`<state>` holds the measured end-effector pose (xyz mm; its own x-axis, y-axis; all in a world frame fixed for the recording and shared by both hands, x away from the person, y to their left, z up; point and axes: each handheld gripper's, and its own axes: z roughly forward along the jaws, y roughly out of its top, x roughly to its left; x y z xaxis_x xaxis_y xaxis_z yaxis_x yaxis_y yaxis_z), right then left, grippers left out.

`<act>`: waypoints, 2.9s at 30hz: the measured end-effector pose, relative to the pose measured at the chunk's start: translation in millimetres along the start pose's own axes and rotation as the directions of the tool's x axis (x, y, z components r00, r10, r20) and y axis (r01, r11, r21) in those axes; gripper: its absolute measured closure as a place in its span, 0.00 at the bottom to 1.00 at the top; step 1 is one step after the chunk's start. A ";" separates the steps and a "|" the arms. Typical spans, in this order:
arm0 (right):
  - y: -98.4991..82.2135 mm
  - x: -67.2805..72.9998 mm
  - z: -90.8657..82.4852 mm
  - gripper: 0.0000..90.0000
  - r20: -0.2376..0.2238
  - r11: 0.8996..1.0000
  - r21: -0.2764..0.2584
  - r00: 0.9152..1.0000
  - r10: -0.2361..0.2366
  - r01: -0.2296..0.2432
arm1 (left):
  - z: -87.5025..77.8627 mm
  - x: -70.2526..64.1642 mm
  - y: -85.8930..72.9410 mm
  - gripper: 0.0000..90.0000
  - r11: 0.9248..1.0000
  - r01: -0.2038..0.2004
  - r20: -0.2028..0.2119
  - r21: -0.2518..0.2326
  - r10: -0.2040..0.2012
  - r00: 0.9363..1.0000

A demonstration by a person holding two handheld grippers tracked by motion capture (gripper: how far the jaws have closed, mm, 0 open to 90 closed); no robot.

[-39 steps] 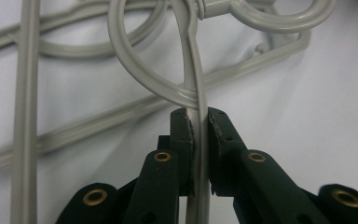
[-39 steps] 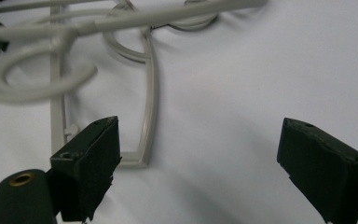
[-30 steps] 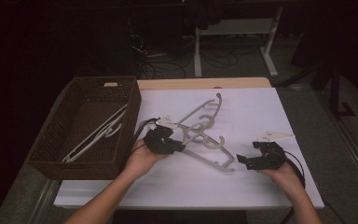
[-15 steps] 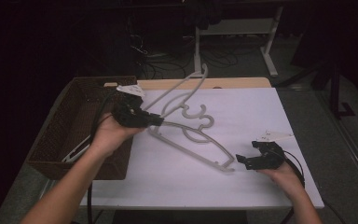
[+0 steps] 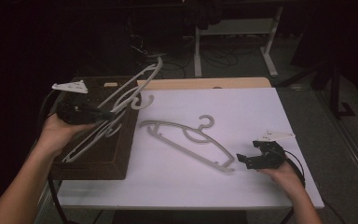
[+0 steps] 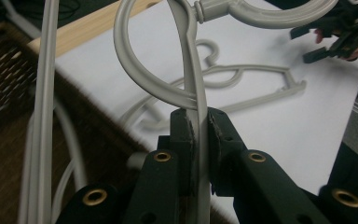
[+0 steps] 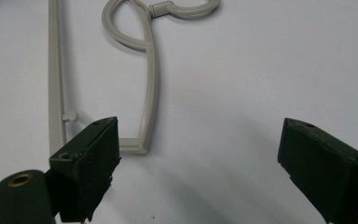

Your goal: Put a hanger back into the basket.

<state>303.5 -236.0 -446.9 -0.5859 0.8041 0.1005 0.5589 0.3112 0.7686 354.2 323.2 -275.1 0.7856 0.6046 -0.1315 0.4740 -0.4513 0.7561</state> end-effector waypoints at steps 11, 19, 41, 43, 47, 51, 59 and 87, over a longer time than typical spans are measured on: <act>-0.1 0.3 1.3 0.14 0.004 1.000 0.010 1.000 -0.003 0.003 | -27.0 32.0 -54.0 0.91 0.997 0.075 -0.024 -0.001 -0.075 0.997; -0.1 0.1 2.5 0.14 0.007 1.000 0.011 1.000 -0.003 0.003 | -31.0 53.2 -79.0 0.91 0.992 0.124 -0.030 0.012 -0.124 0.992; 0.2 -0.5 1.1 0.14 0.007 1.000 0.004 1.000 0.001 -0.001 | -19.6 75.0 -94.9 0.55 0.988 0.145 -0.112 0.061 -0.138 0.984; 0.3 -0.7 0.8 0.14 0.007 1.000 0.003 1.000 0.001 -0.001 | -23.9 73.2 -91.1 0.48 0.990 0.141 -0.113 0.028 -0.137 0.984; 0.4 -0.5 0.7 0.14 0.007 1.000 0.002 1.000 0.001 -0.001 | -25.9 67.1 -83.2 0.40 0.991 0.132 -0.095 -0.023 -0.133 0.987; 1.0 -0.5 0.4 0.14 0.006 1.000 0.002 1.000 -0.003 0.003 | -22.6 54.6 -69.7 0.37 0.992 0.110 -0.059 -0.067 -0.114 0.992; 1.8 -0.1 0.2 0.14 0.003 1.000 0.001 1.000 -0.005 0.005 | 1.4 18.5 -36.4 0.35 0.989 0.079 0.024 -0.126 -0.077 0.997; 3.9 -2.6 1.9 0.14 -0.002 1.000 -0.004 1.000 -0.018 0.018 | 187.1 -116.6 33.9 1.00 0.996 -0.084 0.224 -0.028 0.088 0.971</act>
<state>308.4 -235.9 -445.4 -0.5971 0.7974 0.0875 0.5458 0.3239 0.7728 353.1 114.6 -354.1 0.8934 0.3998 -0.2048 0.3949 -0.4816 0.7824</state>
